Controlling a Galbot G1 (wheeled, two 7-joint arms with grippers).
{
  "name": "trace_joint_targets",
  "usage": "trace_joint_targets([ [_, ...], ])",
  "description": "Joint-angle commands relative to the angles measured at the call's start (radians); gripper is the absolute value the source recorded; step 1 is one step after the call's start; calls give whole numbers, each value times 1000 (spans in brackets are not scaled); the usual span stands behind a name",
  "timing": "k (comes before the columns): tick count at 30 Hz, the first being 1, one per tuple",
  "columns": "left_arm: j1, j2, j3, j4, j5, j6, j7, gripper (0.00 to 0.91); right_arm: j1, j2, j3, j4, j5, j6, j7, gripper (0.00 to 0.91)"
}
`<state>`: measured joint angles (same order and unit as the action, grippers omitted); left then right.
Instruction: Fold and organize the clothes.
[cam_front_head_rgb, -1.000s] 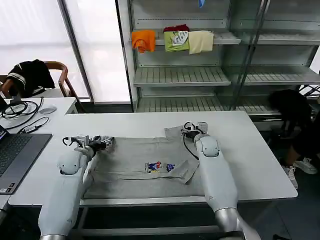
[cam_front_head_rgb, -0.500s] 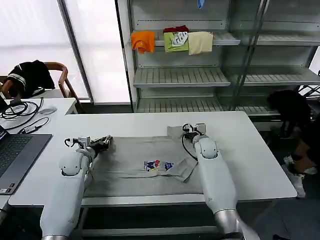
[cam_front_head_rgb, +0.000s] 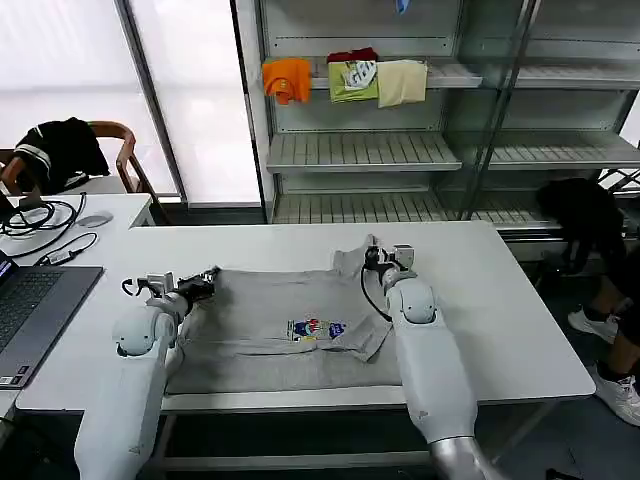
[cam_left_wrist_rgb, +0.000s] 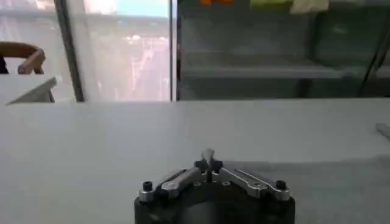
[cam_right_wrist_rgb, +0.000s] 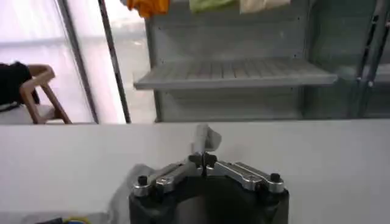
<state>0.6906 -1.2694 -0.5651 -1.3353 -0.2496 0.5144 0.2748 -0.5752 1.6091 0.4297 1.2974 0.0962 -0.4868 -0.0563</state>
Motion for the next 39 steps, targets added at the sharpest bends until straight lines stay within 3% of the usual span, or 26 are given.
trace_joint_targets([
  [1,110,24,-17,-209,-135,-24,-15,0,-222,-63,-35,378,98,-80,17,0],
  [13,298,57,-65,-312,-197,-71,73,0,-547,-143,15,658,150,-92,3,0],
  [24,416,99,-115,-322,-305,-124,139,0,-612,-146,30,701,148,-91,2,0],
  [39,494,111,-148,-395,-319,-119,161,0,-663,-198,34,765,144,-93,-20,0],
])
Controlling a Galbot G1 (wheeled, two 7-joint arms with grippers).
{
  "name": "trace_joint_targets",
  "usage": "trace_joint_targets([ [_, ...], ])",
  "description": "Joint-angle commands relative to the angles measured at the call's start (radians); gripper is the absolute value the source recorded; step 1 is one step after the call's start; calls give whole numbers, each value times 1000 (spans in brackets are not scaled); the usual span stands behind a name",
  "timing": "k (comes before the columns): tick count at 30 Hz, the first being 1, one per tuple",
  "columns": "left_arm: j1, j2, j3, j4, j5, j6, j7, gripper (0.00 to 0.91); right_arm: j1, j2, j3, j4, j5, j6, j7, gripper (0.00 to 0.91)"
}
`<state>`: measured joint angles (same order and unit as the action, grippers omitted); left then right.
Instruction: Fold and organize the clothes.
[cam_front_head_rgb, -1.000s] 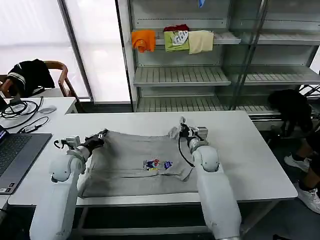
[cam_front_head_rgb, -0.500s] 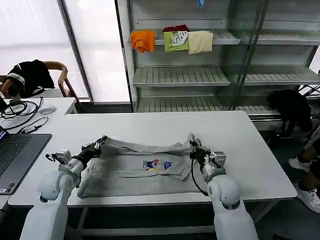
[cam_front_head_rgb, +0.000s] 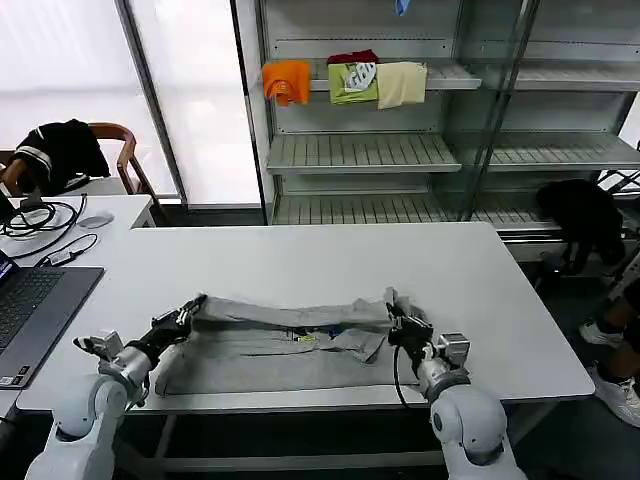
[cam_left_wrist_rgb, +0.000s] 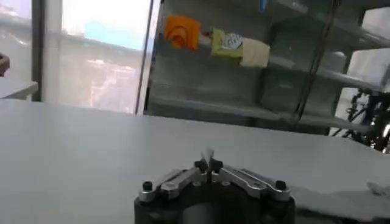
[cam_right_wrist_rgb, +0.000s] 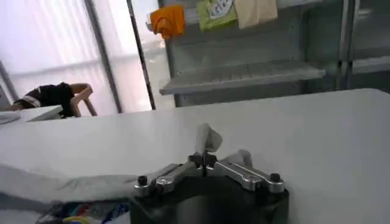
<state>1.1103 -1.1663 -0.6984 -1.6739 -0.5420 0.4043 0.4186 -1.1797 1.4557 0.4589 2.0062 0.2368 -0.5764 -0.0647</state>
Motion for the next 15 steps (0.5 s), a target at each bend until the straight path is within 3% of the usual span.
trace_joint_targets([
  [1,79,8,-14,-61,-19,-9,18,0,-65,-54,3,59,3,-3,-15,0],
  [7,83,3,-5,-50,46,-5,9,10,-81,-41,3,43,-38,-2,-25,0],
  [9,84,-1,-6,-54,54,-1,4,50,-81,-32,8,38,-52,-2,-21,0],
  [10,85,-2,-7,-58,63,3,-1,423,-81,-35,8,36,-54,-2,-16,605],
  [11,87,-3,-8,-60,74,3,-5,756,-81,-37,9,34,-61,-2,-9,907],
  [12,90,-4,-9,-62,81,2,-7,907,-81,-36,11,33,-70,-2,-6,907],
  [15,101,-5,-16,-80,117,-1,-17,907,-88,-36,15,31,-157,-1,8,907],
])
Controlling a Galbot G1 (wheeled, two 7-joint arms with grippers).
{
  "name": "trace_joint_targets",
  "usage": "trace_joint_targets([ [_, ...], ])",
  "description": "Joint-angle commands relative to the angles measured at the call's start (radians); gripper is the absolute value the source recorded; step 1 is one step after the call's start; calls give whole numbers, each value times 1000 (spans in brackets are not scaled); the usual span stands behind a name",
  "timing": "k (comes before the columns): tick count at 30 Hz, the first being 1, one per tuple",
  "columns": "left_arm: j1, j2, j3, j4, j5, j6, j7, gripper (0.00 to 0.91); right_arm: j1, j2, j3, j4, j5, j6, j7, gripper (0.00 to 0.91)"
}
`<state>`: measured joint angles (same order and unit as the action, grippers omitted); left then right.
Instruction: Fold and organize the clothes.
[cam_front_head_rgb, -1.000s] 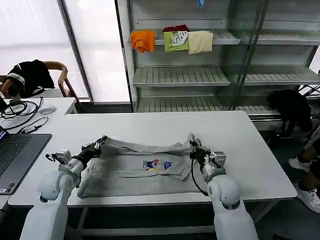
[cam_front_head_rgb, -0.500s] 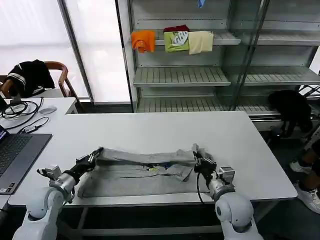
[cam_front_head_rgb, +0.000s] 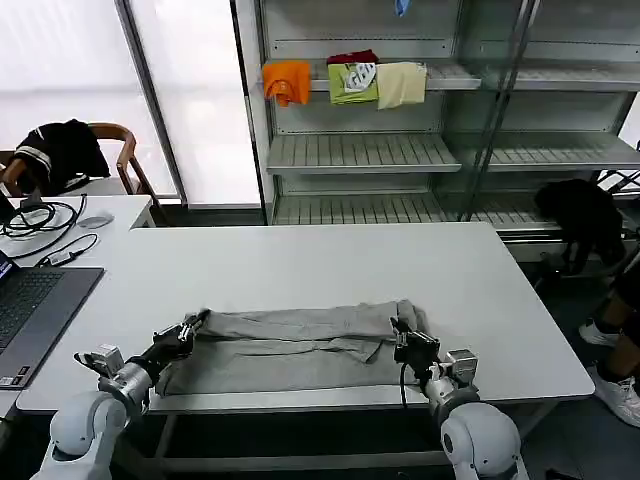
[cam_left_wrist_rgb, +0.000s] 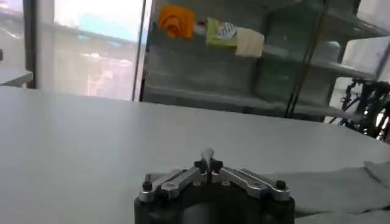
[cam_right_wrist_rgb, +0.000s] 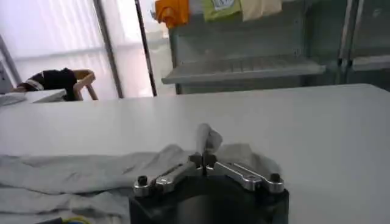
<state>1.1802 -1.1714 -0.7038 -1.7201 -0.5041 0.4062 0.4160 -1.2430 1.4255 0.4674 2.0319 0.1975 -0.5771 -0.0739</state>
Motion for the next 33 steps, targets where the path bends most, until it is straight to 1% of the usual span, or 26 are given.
trace_joint_targets([
  [1,36,1,-14,-40,86,0,-19,907,-29,-5,6,4,-162,-1,21,907],
  [3,43,-2,-20,-51,126,-3,-24,907,-39,-4,8,-3,-253,0,23,907],
  [5,52,0,-26,-68,161,-3,-37,907,-48,-7,12,-11,-294,9,32,907],
  [7,66,-1,-34,-93,175,-1,-60,907,-57,-10,25,-15,-302,21,45,907],
  [9,81,-12,-49,-115,188,0,-86,907,-64,-10,40,-9,-294,31,46,907],
  [10,90,-21,-51,-127,189,2,-112,907,-69,-11,51,-3,-281,43,46,907],
  [12,94,-48,-45,-143,186,2,-208,907,-76,-14,68,7,-225,89,44,907],
  [13,92,-62,-43,-142,188,1,-246,907,-77,-17,78,14,-153,137,47,907],
  [16,95,-84,-28,-129,184,-5,-327,907,-51,-6,103,37,-5,193,55,907],
  [19,107,-107,-23,-132,182,-3,-350,907,-12,1,119,51,48,199,57,907],
  [26,130,-136,-17,-154,187,16,-356,907,36,1,120,62,49,174,53,907],
  [27,133,-136,-15,-155,186,20,-354,887,37,1,119,63,49,173,52,907],
  [28,135,-137,-14,-156,185,26,-349,736,39,1,117,63,48,172,52,907],
  [30,140,-139,-10,-158,183,40,-343,584,42,2,116,61,46,172,51,907],
  [31,141,-142,-8,-159,182,49,-333,554,43,2,116,60,45,172,51,907],
  [33,144,-144,-5,-158,182,55,-325,363,46,2,116,58,43,172,53,907],
])
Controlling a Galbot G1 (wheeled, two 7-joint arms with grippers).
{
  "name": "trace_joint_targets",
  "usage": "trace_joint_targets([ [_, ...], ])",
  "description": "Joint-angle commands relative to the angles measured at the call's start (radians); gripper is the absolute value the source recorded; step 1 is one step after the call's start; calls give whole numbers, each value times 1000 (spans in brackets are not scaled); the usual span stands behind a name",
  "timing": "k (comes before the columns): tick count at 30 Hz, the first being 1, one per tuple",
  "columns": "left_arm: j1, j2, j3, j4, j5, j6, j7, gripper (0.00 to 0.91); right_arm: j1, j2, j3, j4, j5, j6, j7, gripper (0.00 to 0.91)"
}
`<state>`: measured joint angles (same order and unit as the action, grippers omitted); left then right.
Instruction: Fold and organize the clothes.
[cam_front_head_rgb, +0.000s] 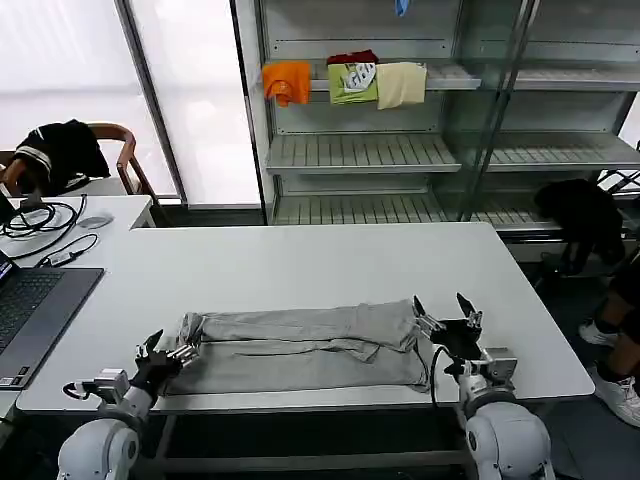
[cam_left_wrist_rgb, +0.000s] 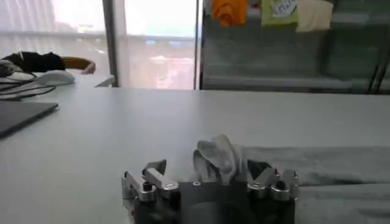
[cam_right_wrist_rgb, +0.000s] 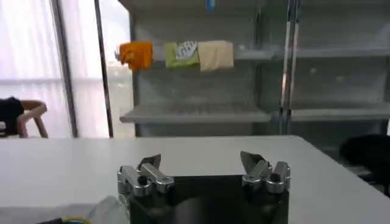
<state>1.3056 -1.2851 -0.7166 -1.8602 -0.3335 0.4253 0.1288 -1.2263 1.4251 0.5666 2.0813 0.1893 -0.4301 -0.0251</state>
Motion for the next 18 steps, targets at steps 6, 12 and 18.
trace_joint_targets([
  [6,16,-38,11,-10,-12,70,-31,10,18,-16,28,-4,46,33,3,907],
  [12,-1,-47,17,-2,-37,74,-34,0,20,-14,30,-10,45,33,6,907],
  [18,-17,-52,15,3,-34,69,-26,0,20,-9,21,-11,35,31,4,907],
])
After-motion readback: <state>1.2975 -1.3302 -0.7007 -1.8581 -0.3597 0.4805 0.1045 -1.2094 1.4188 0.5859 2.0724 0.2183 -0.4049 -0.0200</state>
